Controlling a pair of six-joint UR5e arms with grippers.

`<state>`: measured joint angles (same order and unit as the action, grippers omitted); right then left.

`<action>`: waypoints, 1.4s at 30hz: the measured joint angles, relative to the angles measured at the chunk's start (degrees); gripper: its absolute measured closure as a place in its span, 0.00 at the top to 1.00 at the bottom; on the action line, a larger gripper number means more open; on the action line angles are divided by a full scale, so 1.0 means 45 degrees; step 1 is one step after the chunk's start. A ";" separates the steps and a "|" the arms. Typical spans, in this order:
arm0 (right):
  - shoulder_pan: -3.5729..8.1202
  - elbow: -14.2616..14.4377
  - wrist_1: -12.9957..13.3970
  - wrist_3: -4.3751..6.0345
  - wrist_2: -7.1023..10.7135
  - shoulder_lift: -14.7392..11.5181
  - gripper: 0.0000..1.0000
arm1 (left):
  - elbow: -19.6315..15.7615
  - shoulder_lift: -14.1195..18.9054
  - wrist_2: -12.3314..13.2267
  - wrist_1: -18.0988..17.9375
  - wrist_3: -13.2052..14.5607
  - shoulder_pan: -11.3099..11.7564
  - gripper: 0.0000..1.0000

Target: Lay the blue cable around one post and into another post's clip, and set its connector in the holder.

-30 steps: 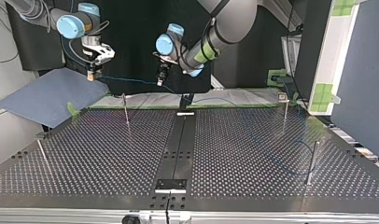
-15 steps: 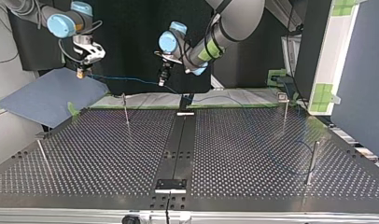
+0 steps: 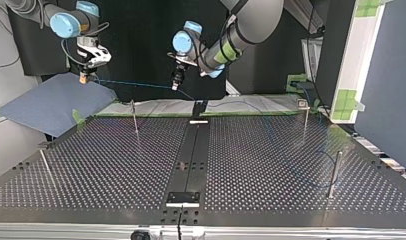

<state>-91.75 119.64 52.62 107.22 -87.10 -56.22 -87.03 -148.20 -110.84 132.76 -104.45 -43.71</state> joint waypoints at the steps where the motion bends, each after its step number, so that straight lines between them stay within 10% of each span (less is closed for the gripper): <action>1: -0.0006 0.0010 0.0126 -0.0066 -0.0007 0.0004 0.00 | -0.0036 -0.0001 0.0021 -0.0085 0.0002 -0.0005 0.02; 17: -0.0046 -0.0405 0.1873 -0.0430 0.0390 0.0526 0.00 | -0.0114 -0.0071 0.0429 -0.0935 0.0004 0.0065 0.02; 42: 0.0377 -0.1090 0.1728 -0.0522 0.0821 0.1152 0.00 | 0.0994 -0.1355 0.0772 -0.0534 -0.0482 0.0080 0.02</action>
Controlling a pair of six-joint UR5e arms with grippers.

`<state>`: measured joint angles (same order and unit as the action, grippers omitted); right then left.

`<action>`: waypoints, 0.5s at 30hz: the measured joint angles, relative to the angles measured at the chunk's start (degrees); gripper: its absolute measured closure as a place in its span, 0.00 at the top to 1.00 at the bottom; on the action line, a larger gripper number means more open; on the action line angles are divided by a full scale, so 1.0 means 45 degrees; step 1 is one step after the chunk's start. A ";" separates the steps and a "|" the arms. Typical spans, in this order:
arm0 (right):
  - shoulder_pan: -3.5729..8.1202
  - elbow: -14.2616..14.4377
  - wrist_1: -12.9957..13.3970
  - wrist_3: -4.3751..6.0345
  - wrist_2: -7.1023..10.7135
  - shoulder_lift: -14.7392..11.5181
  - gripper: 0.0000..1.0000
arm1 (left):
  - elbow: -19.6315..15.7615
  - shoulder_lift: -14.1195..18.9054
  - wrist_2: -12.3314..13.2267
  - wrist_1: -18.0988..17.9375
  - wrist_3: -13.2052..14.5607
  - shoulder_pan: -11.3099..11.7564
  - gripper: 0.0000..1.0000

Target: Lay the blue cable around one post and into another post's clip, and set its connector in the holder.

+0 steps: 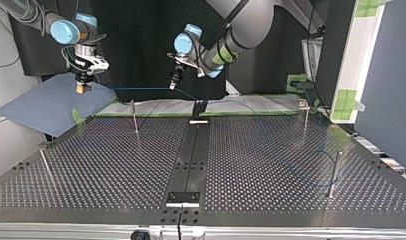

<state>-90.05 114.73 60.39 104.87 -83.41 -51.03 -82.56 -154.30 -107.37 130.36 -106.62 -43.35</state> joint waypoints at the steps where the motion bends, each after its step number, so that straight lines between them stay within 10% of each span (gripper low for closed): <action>1: 0.0008 -0.0012 -0.0023 0.0000 0.0006 0.0008 0.00 | 0.0095 -0.0093 0.0002 0.0069 -0.0004 -0.0007 0.02; 15: 0.0182 -0.0377 -0.0255 -0.0061 0.0031 0.0677 0.00 | 0.0581 -0.0370 0.0167 0.0012 -0.0067 0.0010 0.02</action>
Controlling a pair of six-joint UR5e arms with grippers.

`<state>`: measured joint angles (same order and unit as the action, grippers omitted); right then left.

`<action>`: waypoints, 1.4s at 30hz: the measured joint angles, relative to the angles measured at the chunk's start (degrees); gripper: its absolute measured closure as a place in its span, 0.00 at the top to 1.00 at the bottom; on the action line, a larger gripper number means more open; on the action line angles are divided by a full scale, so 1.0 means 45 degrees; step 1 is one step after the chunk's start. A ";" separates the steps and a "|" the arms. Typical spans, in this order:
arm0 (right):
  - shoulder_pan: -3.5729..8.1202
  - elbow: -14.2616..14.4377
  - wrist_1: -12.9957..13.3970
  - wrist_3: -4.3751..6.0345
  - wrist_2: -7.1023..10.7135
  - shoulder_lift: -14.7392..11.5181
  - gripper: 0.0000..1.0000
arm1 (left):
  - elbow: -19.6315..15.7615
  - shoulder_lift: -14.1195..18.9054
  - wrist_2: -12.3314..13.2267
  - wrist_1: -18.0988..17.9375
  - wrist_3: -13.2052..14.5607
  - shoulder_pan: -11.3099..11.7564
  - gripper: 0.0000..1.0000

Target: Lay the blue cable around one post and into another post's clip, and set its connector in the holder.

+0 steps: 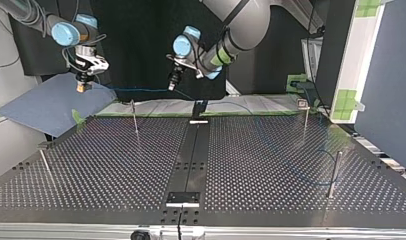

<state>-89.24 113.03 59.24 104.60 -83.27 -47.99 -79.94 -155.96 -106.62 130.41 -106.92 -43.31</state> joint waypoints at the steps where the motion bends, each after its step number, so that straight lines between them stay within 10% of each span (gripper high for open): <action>1: 0.0002 -0.0046 -0.0040 -0.0005 0.0004 0.0090 0.00 | 0.0048 0.0001 0.0004 0.0000 -0.0002 -0.0001 0.02; 42: 0.0819 -0.0615 -0.0167 0.0036 0.0279 0.0262 0.00 | 0.1771 -0.0009 0.0060 0.0751 0.0115 -0.0173 0.02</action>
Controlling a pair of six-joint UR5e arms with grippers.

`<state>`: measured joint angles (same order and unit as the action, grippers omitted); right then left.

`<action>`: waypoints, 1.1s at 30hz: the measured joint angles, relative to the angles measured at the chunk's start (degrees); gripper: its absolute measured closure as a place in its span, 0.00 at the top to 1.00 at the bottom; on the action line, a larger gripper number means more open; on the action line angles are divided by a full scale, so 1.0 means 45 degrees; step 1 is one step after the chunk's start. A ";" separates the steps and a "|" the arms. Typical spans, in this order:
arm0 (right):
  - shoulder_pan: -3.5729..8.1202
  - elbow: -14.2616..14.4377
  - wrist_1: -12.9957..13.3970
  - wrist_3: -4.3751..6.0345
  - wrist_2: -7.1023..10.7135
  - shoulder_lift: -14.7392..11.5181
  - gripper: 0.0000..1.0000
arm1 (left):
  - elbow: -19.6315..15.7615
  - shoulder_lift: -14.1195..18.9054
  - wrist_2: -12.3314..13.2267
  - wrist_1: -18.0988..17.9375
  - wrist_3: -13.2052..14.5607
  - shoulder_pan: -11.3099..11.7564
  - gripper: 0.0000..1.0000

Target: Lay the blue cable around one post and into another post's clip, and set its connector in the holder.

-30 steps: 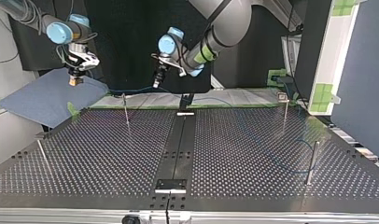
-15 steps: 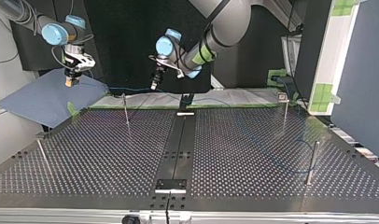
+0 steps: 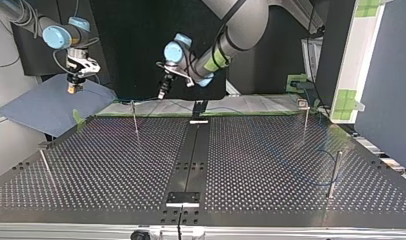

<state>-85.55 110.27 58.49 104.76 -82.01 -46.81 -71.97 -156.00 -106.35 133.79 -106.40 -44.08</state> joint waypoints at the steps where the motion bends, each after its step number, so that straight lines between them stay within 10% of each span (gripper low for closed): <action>1: 0.0019 -0.0014 -0.0001 0.0007 0.0000 0.0006 0.00 | 0.0087 -0.0001 0.0017 0.0093 -0.0002 0.0000 0.02; 33: 0.0586 -0.0076 -0.0068 0.0355 -0.0049 0.0115 0.00 | 0.0440 -0.0006 0.0037 0.0072 -0.0022 0.0050 0.02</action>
<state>-82.92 109.92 58.18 106.36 -82.23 -46.29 -69.99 -156.03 -106.18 134.12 -106.50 -43.86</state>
